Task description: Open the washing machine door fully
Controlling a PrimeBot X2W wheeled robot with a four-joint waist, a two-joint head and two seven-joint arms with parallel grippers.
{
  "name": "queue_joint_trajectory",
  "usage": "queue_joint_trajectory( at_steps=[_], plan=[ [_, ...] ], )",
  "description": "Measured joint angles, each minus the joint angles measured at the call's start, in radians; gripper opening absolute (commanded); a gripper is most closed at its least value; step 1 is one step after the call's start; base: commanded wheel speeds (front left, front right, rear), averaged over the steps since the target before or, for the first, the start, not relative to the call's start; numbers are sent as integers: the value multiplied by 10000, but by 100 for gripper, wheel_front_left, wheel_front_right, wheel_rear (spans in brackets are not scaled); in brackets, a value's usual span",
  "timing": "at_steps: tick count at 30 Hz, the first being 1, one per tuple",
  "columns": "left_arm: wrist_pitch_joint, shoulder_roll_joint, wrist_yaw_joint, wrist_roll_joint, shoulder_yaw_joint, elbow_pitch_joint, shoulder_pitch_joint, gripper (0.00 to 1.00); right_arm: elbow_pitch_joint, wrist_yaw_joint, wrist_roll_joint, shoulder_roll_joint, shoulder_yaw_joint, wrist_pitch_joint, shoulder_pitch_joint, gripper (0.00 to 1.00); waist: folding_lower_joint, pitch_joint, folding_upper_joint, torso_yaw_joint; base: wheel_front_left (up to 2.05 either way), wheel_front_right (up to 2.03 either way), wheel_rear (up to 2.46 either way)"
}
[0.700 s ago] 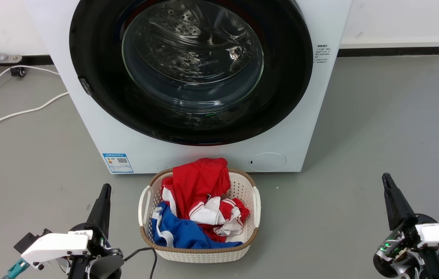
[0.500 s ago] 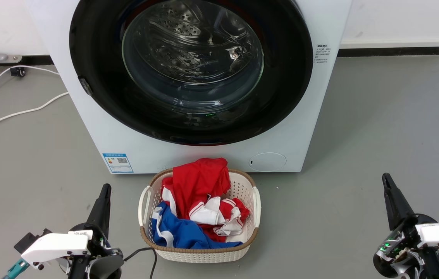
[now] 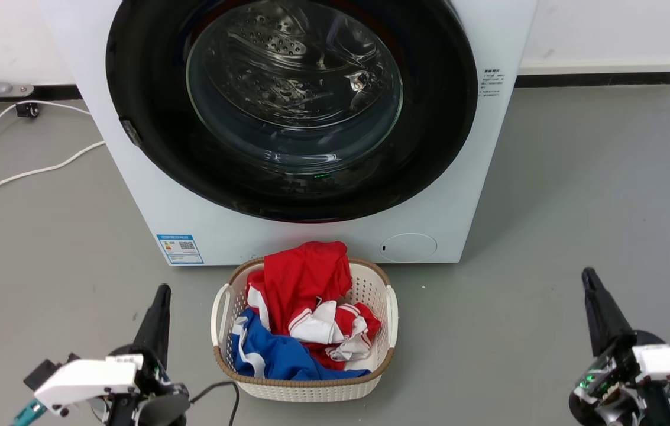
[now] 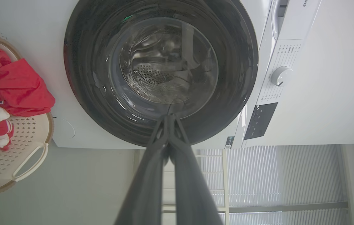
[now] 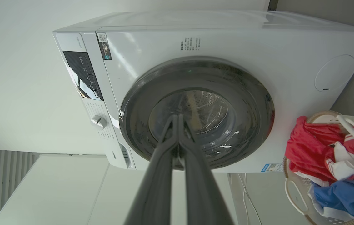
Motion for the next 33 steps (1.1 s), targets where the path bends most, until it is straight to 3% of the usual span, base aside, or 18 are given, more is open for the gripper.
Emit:
queue_joint_trajectory(
  at_steps=[7, 13, 33],
  plan=[
    [-132, -63, 4, 61, -59, 399, 462, 100, 405, -15, -10, 48, 12, -113, 480, 100, 0, 1, 0, -2, 0, 0, 0],
    [-431, -61, 146, 859, 50, 136, 462, 100, 257, -15, -802, 52, -150, -418, 502, 100, 0, 12, 0, -12, 0, 0, 0],
    [-1361, -2, 1555, 6023, -669, -1266, 764, 100, -1478, -15, -6270, 56, 4, -1340, 922, 100, 0, 38, 0, -34, 0, 0, 0]
  ],
)
